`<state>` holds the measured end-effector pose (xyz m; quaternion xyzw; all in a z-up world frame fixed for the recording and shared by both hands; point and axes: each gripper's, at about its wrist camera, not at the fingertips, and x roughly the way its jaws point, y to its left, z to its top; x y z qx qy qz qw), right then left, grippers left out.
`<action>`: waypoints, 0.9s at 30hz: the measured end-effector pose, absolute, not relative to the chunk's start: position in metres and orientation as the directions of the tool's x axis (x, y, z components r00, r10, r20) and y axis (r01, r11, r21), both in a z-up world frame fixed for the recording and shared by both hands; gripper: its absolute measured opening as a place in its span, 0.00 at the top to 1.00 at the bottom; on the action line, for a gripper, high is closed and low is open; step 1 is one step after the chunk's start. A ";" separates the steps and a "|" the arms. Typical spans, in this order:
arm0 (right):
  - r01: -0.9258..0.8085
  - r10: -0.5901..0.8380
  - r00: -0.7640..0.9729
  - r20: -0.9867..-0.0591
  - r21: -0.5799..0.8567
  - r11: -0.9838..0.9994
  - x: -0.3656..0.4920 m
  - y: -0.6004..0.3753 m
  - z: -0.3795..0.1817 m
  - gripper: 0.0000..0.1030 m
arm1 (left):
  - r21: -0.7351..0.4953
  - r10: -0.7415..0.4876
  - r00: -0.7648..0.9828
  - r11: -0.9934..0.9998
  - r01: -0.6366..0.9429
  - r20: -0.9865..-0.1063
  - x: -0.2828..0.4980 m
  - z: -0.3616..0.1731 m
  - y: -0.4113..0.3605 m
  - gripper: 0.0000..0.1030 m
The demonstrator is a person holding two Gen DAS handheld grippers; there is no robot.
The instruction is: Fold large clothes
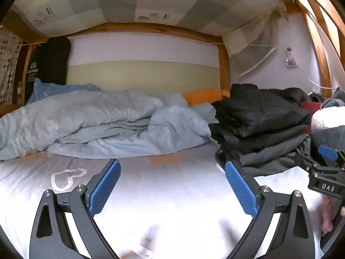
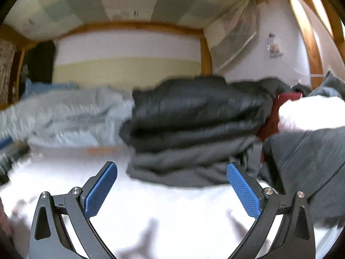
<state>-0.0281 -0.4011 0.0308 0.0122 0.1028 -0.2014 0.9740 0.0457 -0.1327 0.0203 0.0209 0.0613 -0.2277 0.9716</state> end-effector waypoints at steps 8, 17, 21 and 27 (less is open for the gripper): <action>0.397 -0.392 0.903 -0.176 -0.008 0.918 -0.032 -0.402 0.031 0.00 | 0.072 -0.407 0.908 0.907 0.414 -0.100 0.033 0.019 -0.139 0.00; 0.405 -0.397 0.904 -0.157 0.020 0.914 -0.041 -0.404 0.031 0.00 | 0.102 -0.396 0.916 0.910 0.401 -0.070 0.028 0.021 -0.142 0.00; 0.392 -0.385 0.907 -0.173 0.007 0.920 -0.037 -0.402 0.031 0.00 | 0.082 -0.386 0.920 0.917 0.391 -0.069 0.030 0.021 -0.140 0.00; 0.398 -0.393 0.906 -0.158 -0.006 0.918 -0.039 -0.397 0.031 0.00 | 0.083 -0.375 0.925 0.921 0.379 -0.068 0.030 0.021 -0.140 0.00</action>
